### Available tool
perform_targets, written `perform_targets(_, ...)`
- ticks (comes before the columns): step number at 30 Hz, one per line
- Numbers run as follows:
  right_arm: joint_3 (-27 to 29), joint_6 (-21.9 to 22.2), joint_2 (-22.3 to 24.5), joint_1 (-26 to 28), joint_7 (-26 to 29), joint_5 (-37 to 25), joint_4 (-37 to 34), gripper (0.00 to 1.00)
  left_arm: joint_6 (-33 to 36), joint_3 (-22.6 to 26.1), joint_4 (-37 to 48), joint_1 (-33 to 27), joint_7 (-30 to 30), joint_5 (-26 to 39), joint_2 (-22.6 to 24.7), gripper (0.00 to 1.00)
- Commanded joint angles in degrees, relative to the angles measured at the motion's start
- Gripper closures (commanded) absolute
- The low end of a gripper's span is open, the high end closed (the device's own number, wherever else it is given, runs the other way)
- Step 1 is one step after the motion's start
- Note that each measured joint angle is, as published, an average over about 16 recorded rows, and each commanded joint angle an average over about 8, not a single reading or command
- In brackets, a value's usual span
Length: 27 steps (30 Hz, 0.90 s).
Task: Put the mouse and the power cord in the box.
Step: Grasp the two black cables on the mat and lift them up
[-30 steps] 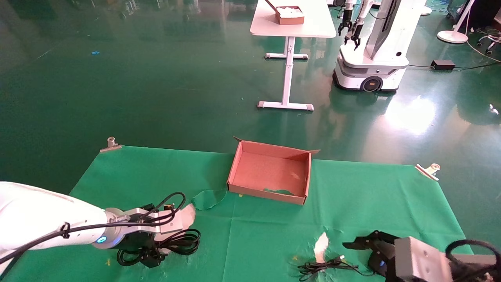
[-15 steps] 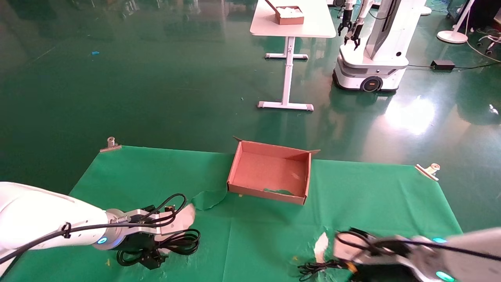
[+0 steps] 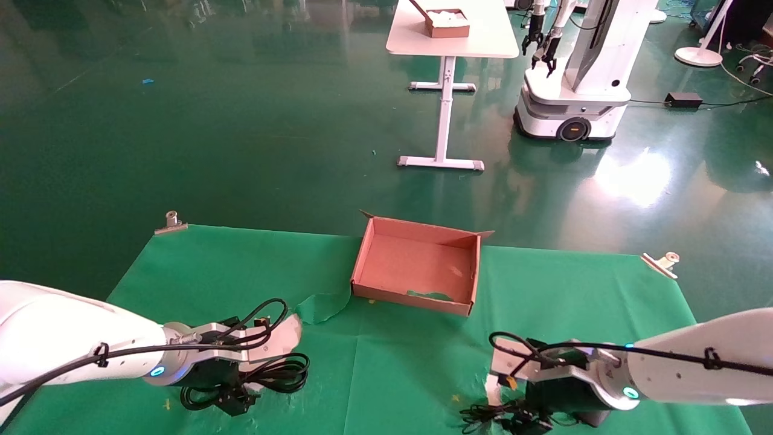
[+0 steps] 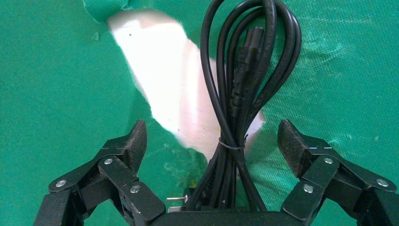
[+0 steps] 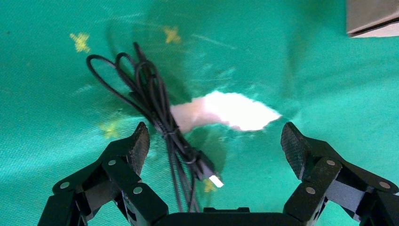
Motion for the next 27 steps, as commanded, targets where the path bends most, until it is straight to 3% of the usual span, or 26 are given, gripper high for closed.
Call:
perform_targets(1,-0.31,0.22,-0.66,0.3,-0.09,-0.72,-0.92,0.55,-0.03,0.02,0.05,-0.02,-0.01,0.05,0.03,0.83)
perform_targets(3,-0.26,0.2,-0.53,0.24,-0.09,-0.53,-0.79,0.8,-0.02,0.02,0.04,-0.01,0.0,0.03,0.02,0.98)
perform_targets(4,-0.22,0.18,-0.44,0.2,-0.09,-0.43,-0.69,0.92,-0.02,0.01,0.03,-0.01,0.0,0.02,0.02,1.0)
perform_targets(5,-0.19,0.16,-0.36,0.16,-0.09,-0.33,-0.59,0.98,-0.02,0.01,0.03,-0.01,0.01,0.02,0.02,1.0)
perform_targets(27,0.25,-0.15,0.46,-0.23,-0.07,0.69,0.44,1.0,0.04,-0.06,-0.06,0.04,0.02,-0.18,-0.05,1.0)
